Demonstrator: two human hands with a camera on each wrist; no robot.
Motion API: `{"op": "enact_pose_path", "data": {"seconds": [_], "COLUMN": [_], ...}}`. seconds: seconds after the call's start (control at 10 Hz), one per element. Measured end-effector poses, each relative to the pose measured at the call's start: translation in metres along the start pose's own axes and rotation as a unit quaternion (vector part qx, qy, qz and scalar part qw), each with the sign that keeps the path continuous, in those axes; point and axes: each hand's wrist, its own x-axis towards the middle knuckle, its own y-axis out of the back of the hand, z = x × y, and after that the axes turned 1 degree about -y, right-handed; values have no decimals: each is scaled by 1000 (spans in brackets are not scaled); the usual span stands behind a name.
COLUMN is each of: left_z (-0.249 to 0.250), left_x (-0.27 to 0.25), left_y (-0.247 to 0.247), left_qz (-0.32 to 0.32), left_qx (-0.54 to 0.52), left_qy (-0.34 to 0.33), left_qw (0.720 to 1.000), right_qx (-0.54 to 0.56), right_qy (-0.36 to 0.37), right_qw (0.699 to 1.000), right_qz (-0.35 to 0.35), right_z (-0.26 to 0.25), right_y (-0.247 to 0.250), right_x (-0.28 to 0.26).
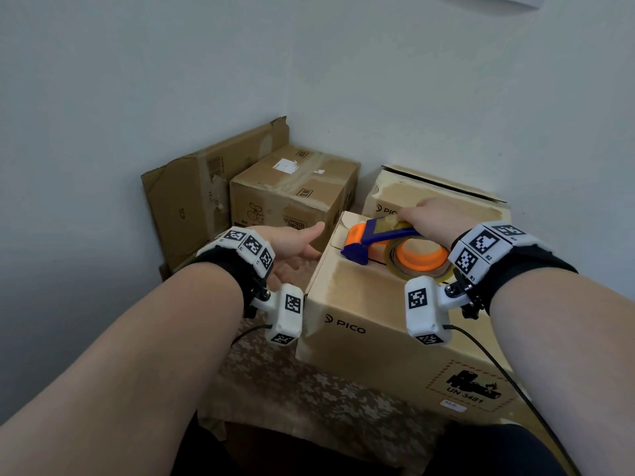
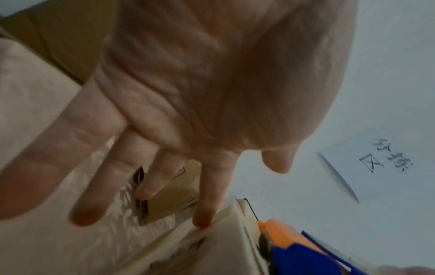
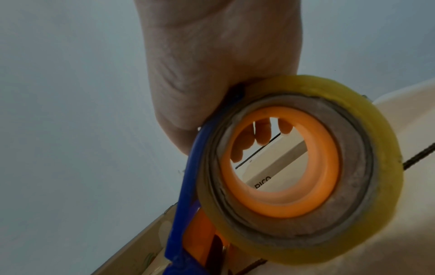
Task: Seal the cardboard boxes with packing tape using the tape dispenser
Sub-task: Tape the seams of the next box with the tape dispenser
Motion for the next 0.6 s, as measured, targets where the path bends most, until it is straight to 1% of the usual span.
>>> {"op": "enact_pose_path", "data": {"seconds": [0.1, 0.2, 0.3, 0.4, 0.5, 0.6], "left_z": [8, 18, 22, 17, 8, 3], "left_x": [-1, -2, -3, -1, 3, 5], "left_y": [0, -3, -5, -7, -6, -7], "left_qz": [15, -8, -36, -54, -65, -80], "left_qx": [-49, -141, -163, -171, -172, -159], "left_qy": [-45, -97, -118, -132, -141, -153], "left_qw": [998, 985, 979, 975, 973, 972], "right_qx": [50, 73, 87, 43, -93, -150], "right_qy": [-20, -41, -38, -41, 2, -7], "right_qw": [999, 996, 995, 998, 995, 986], "right_qz": [-1, 0, 4, 21, 40, 74], "right_z": [3, 3, 3, 0, -10, -18], "right_y": [0, -2, -4, -4, -8, -17], "right_x": [4, 7, 8, 4, 3, 4]}}
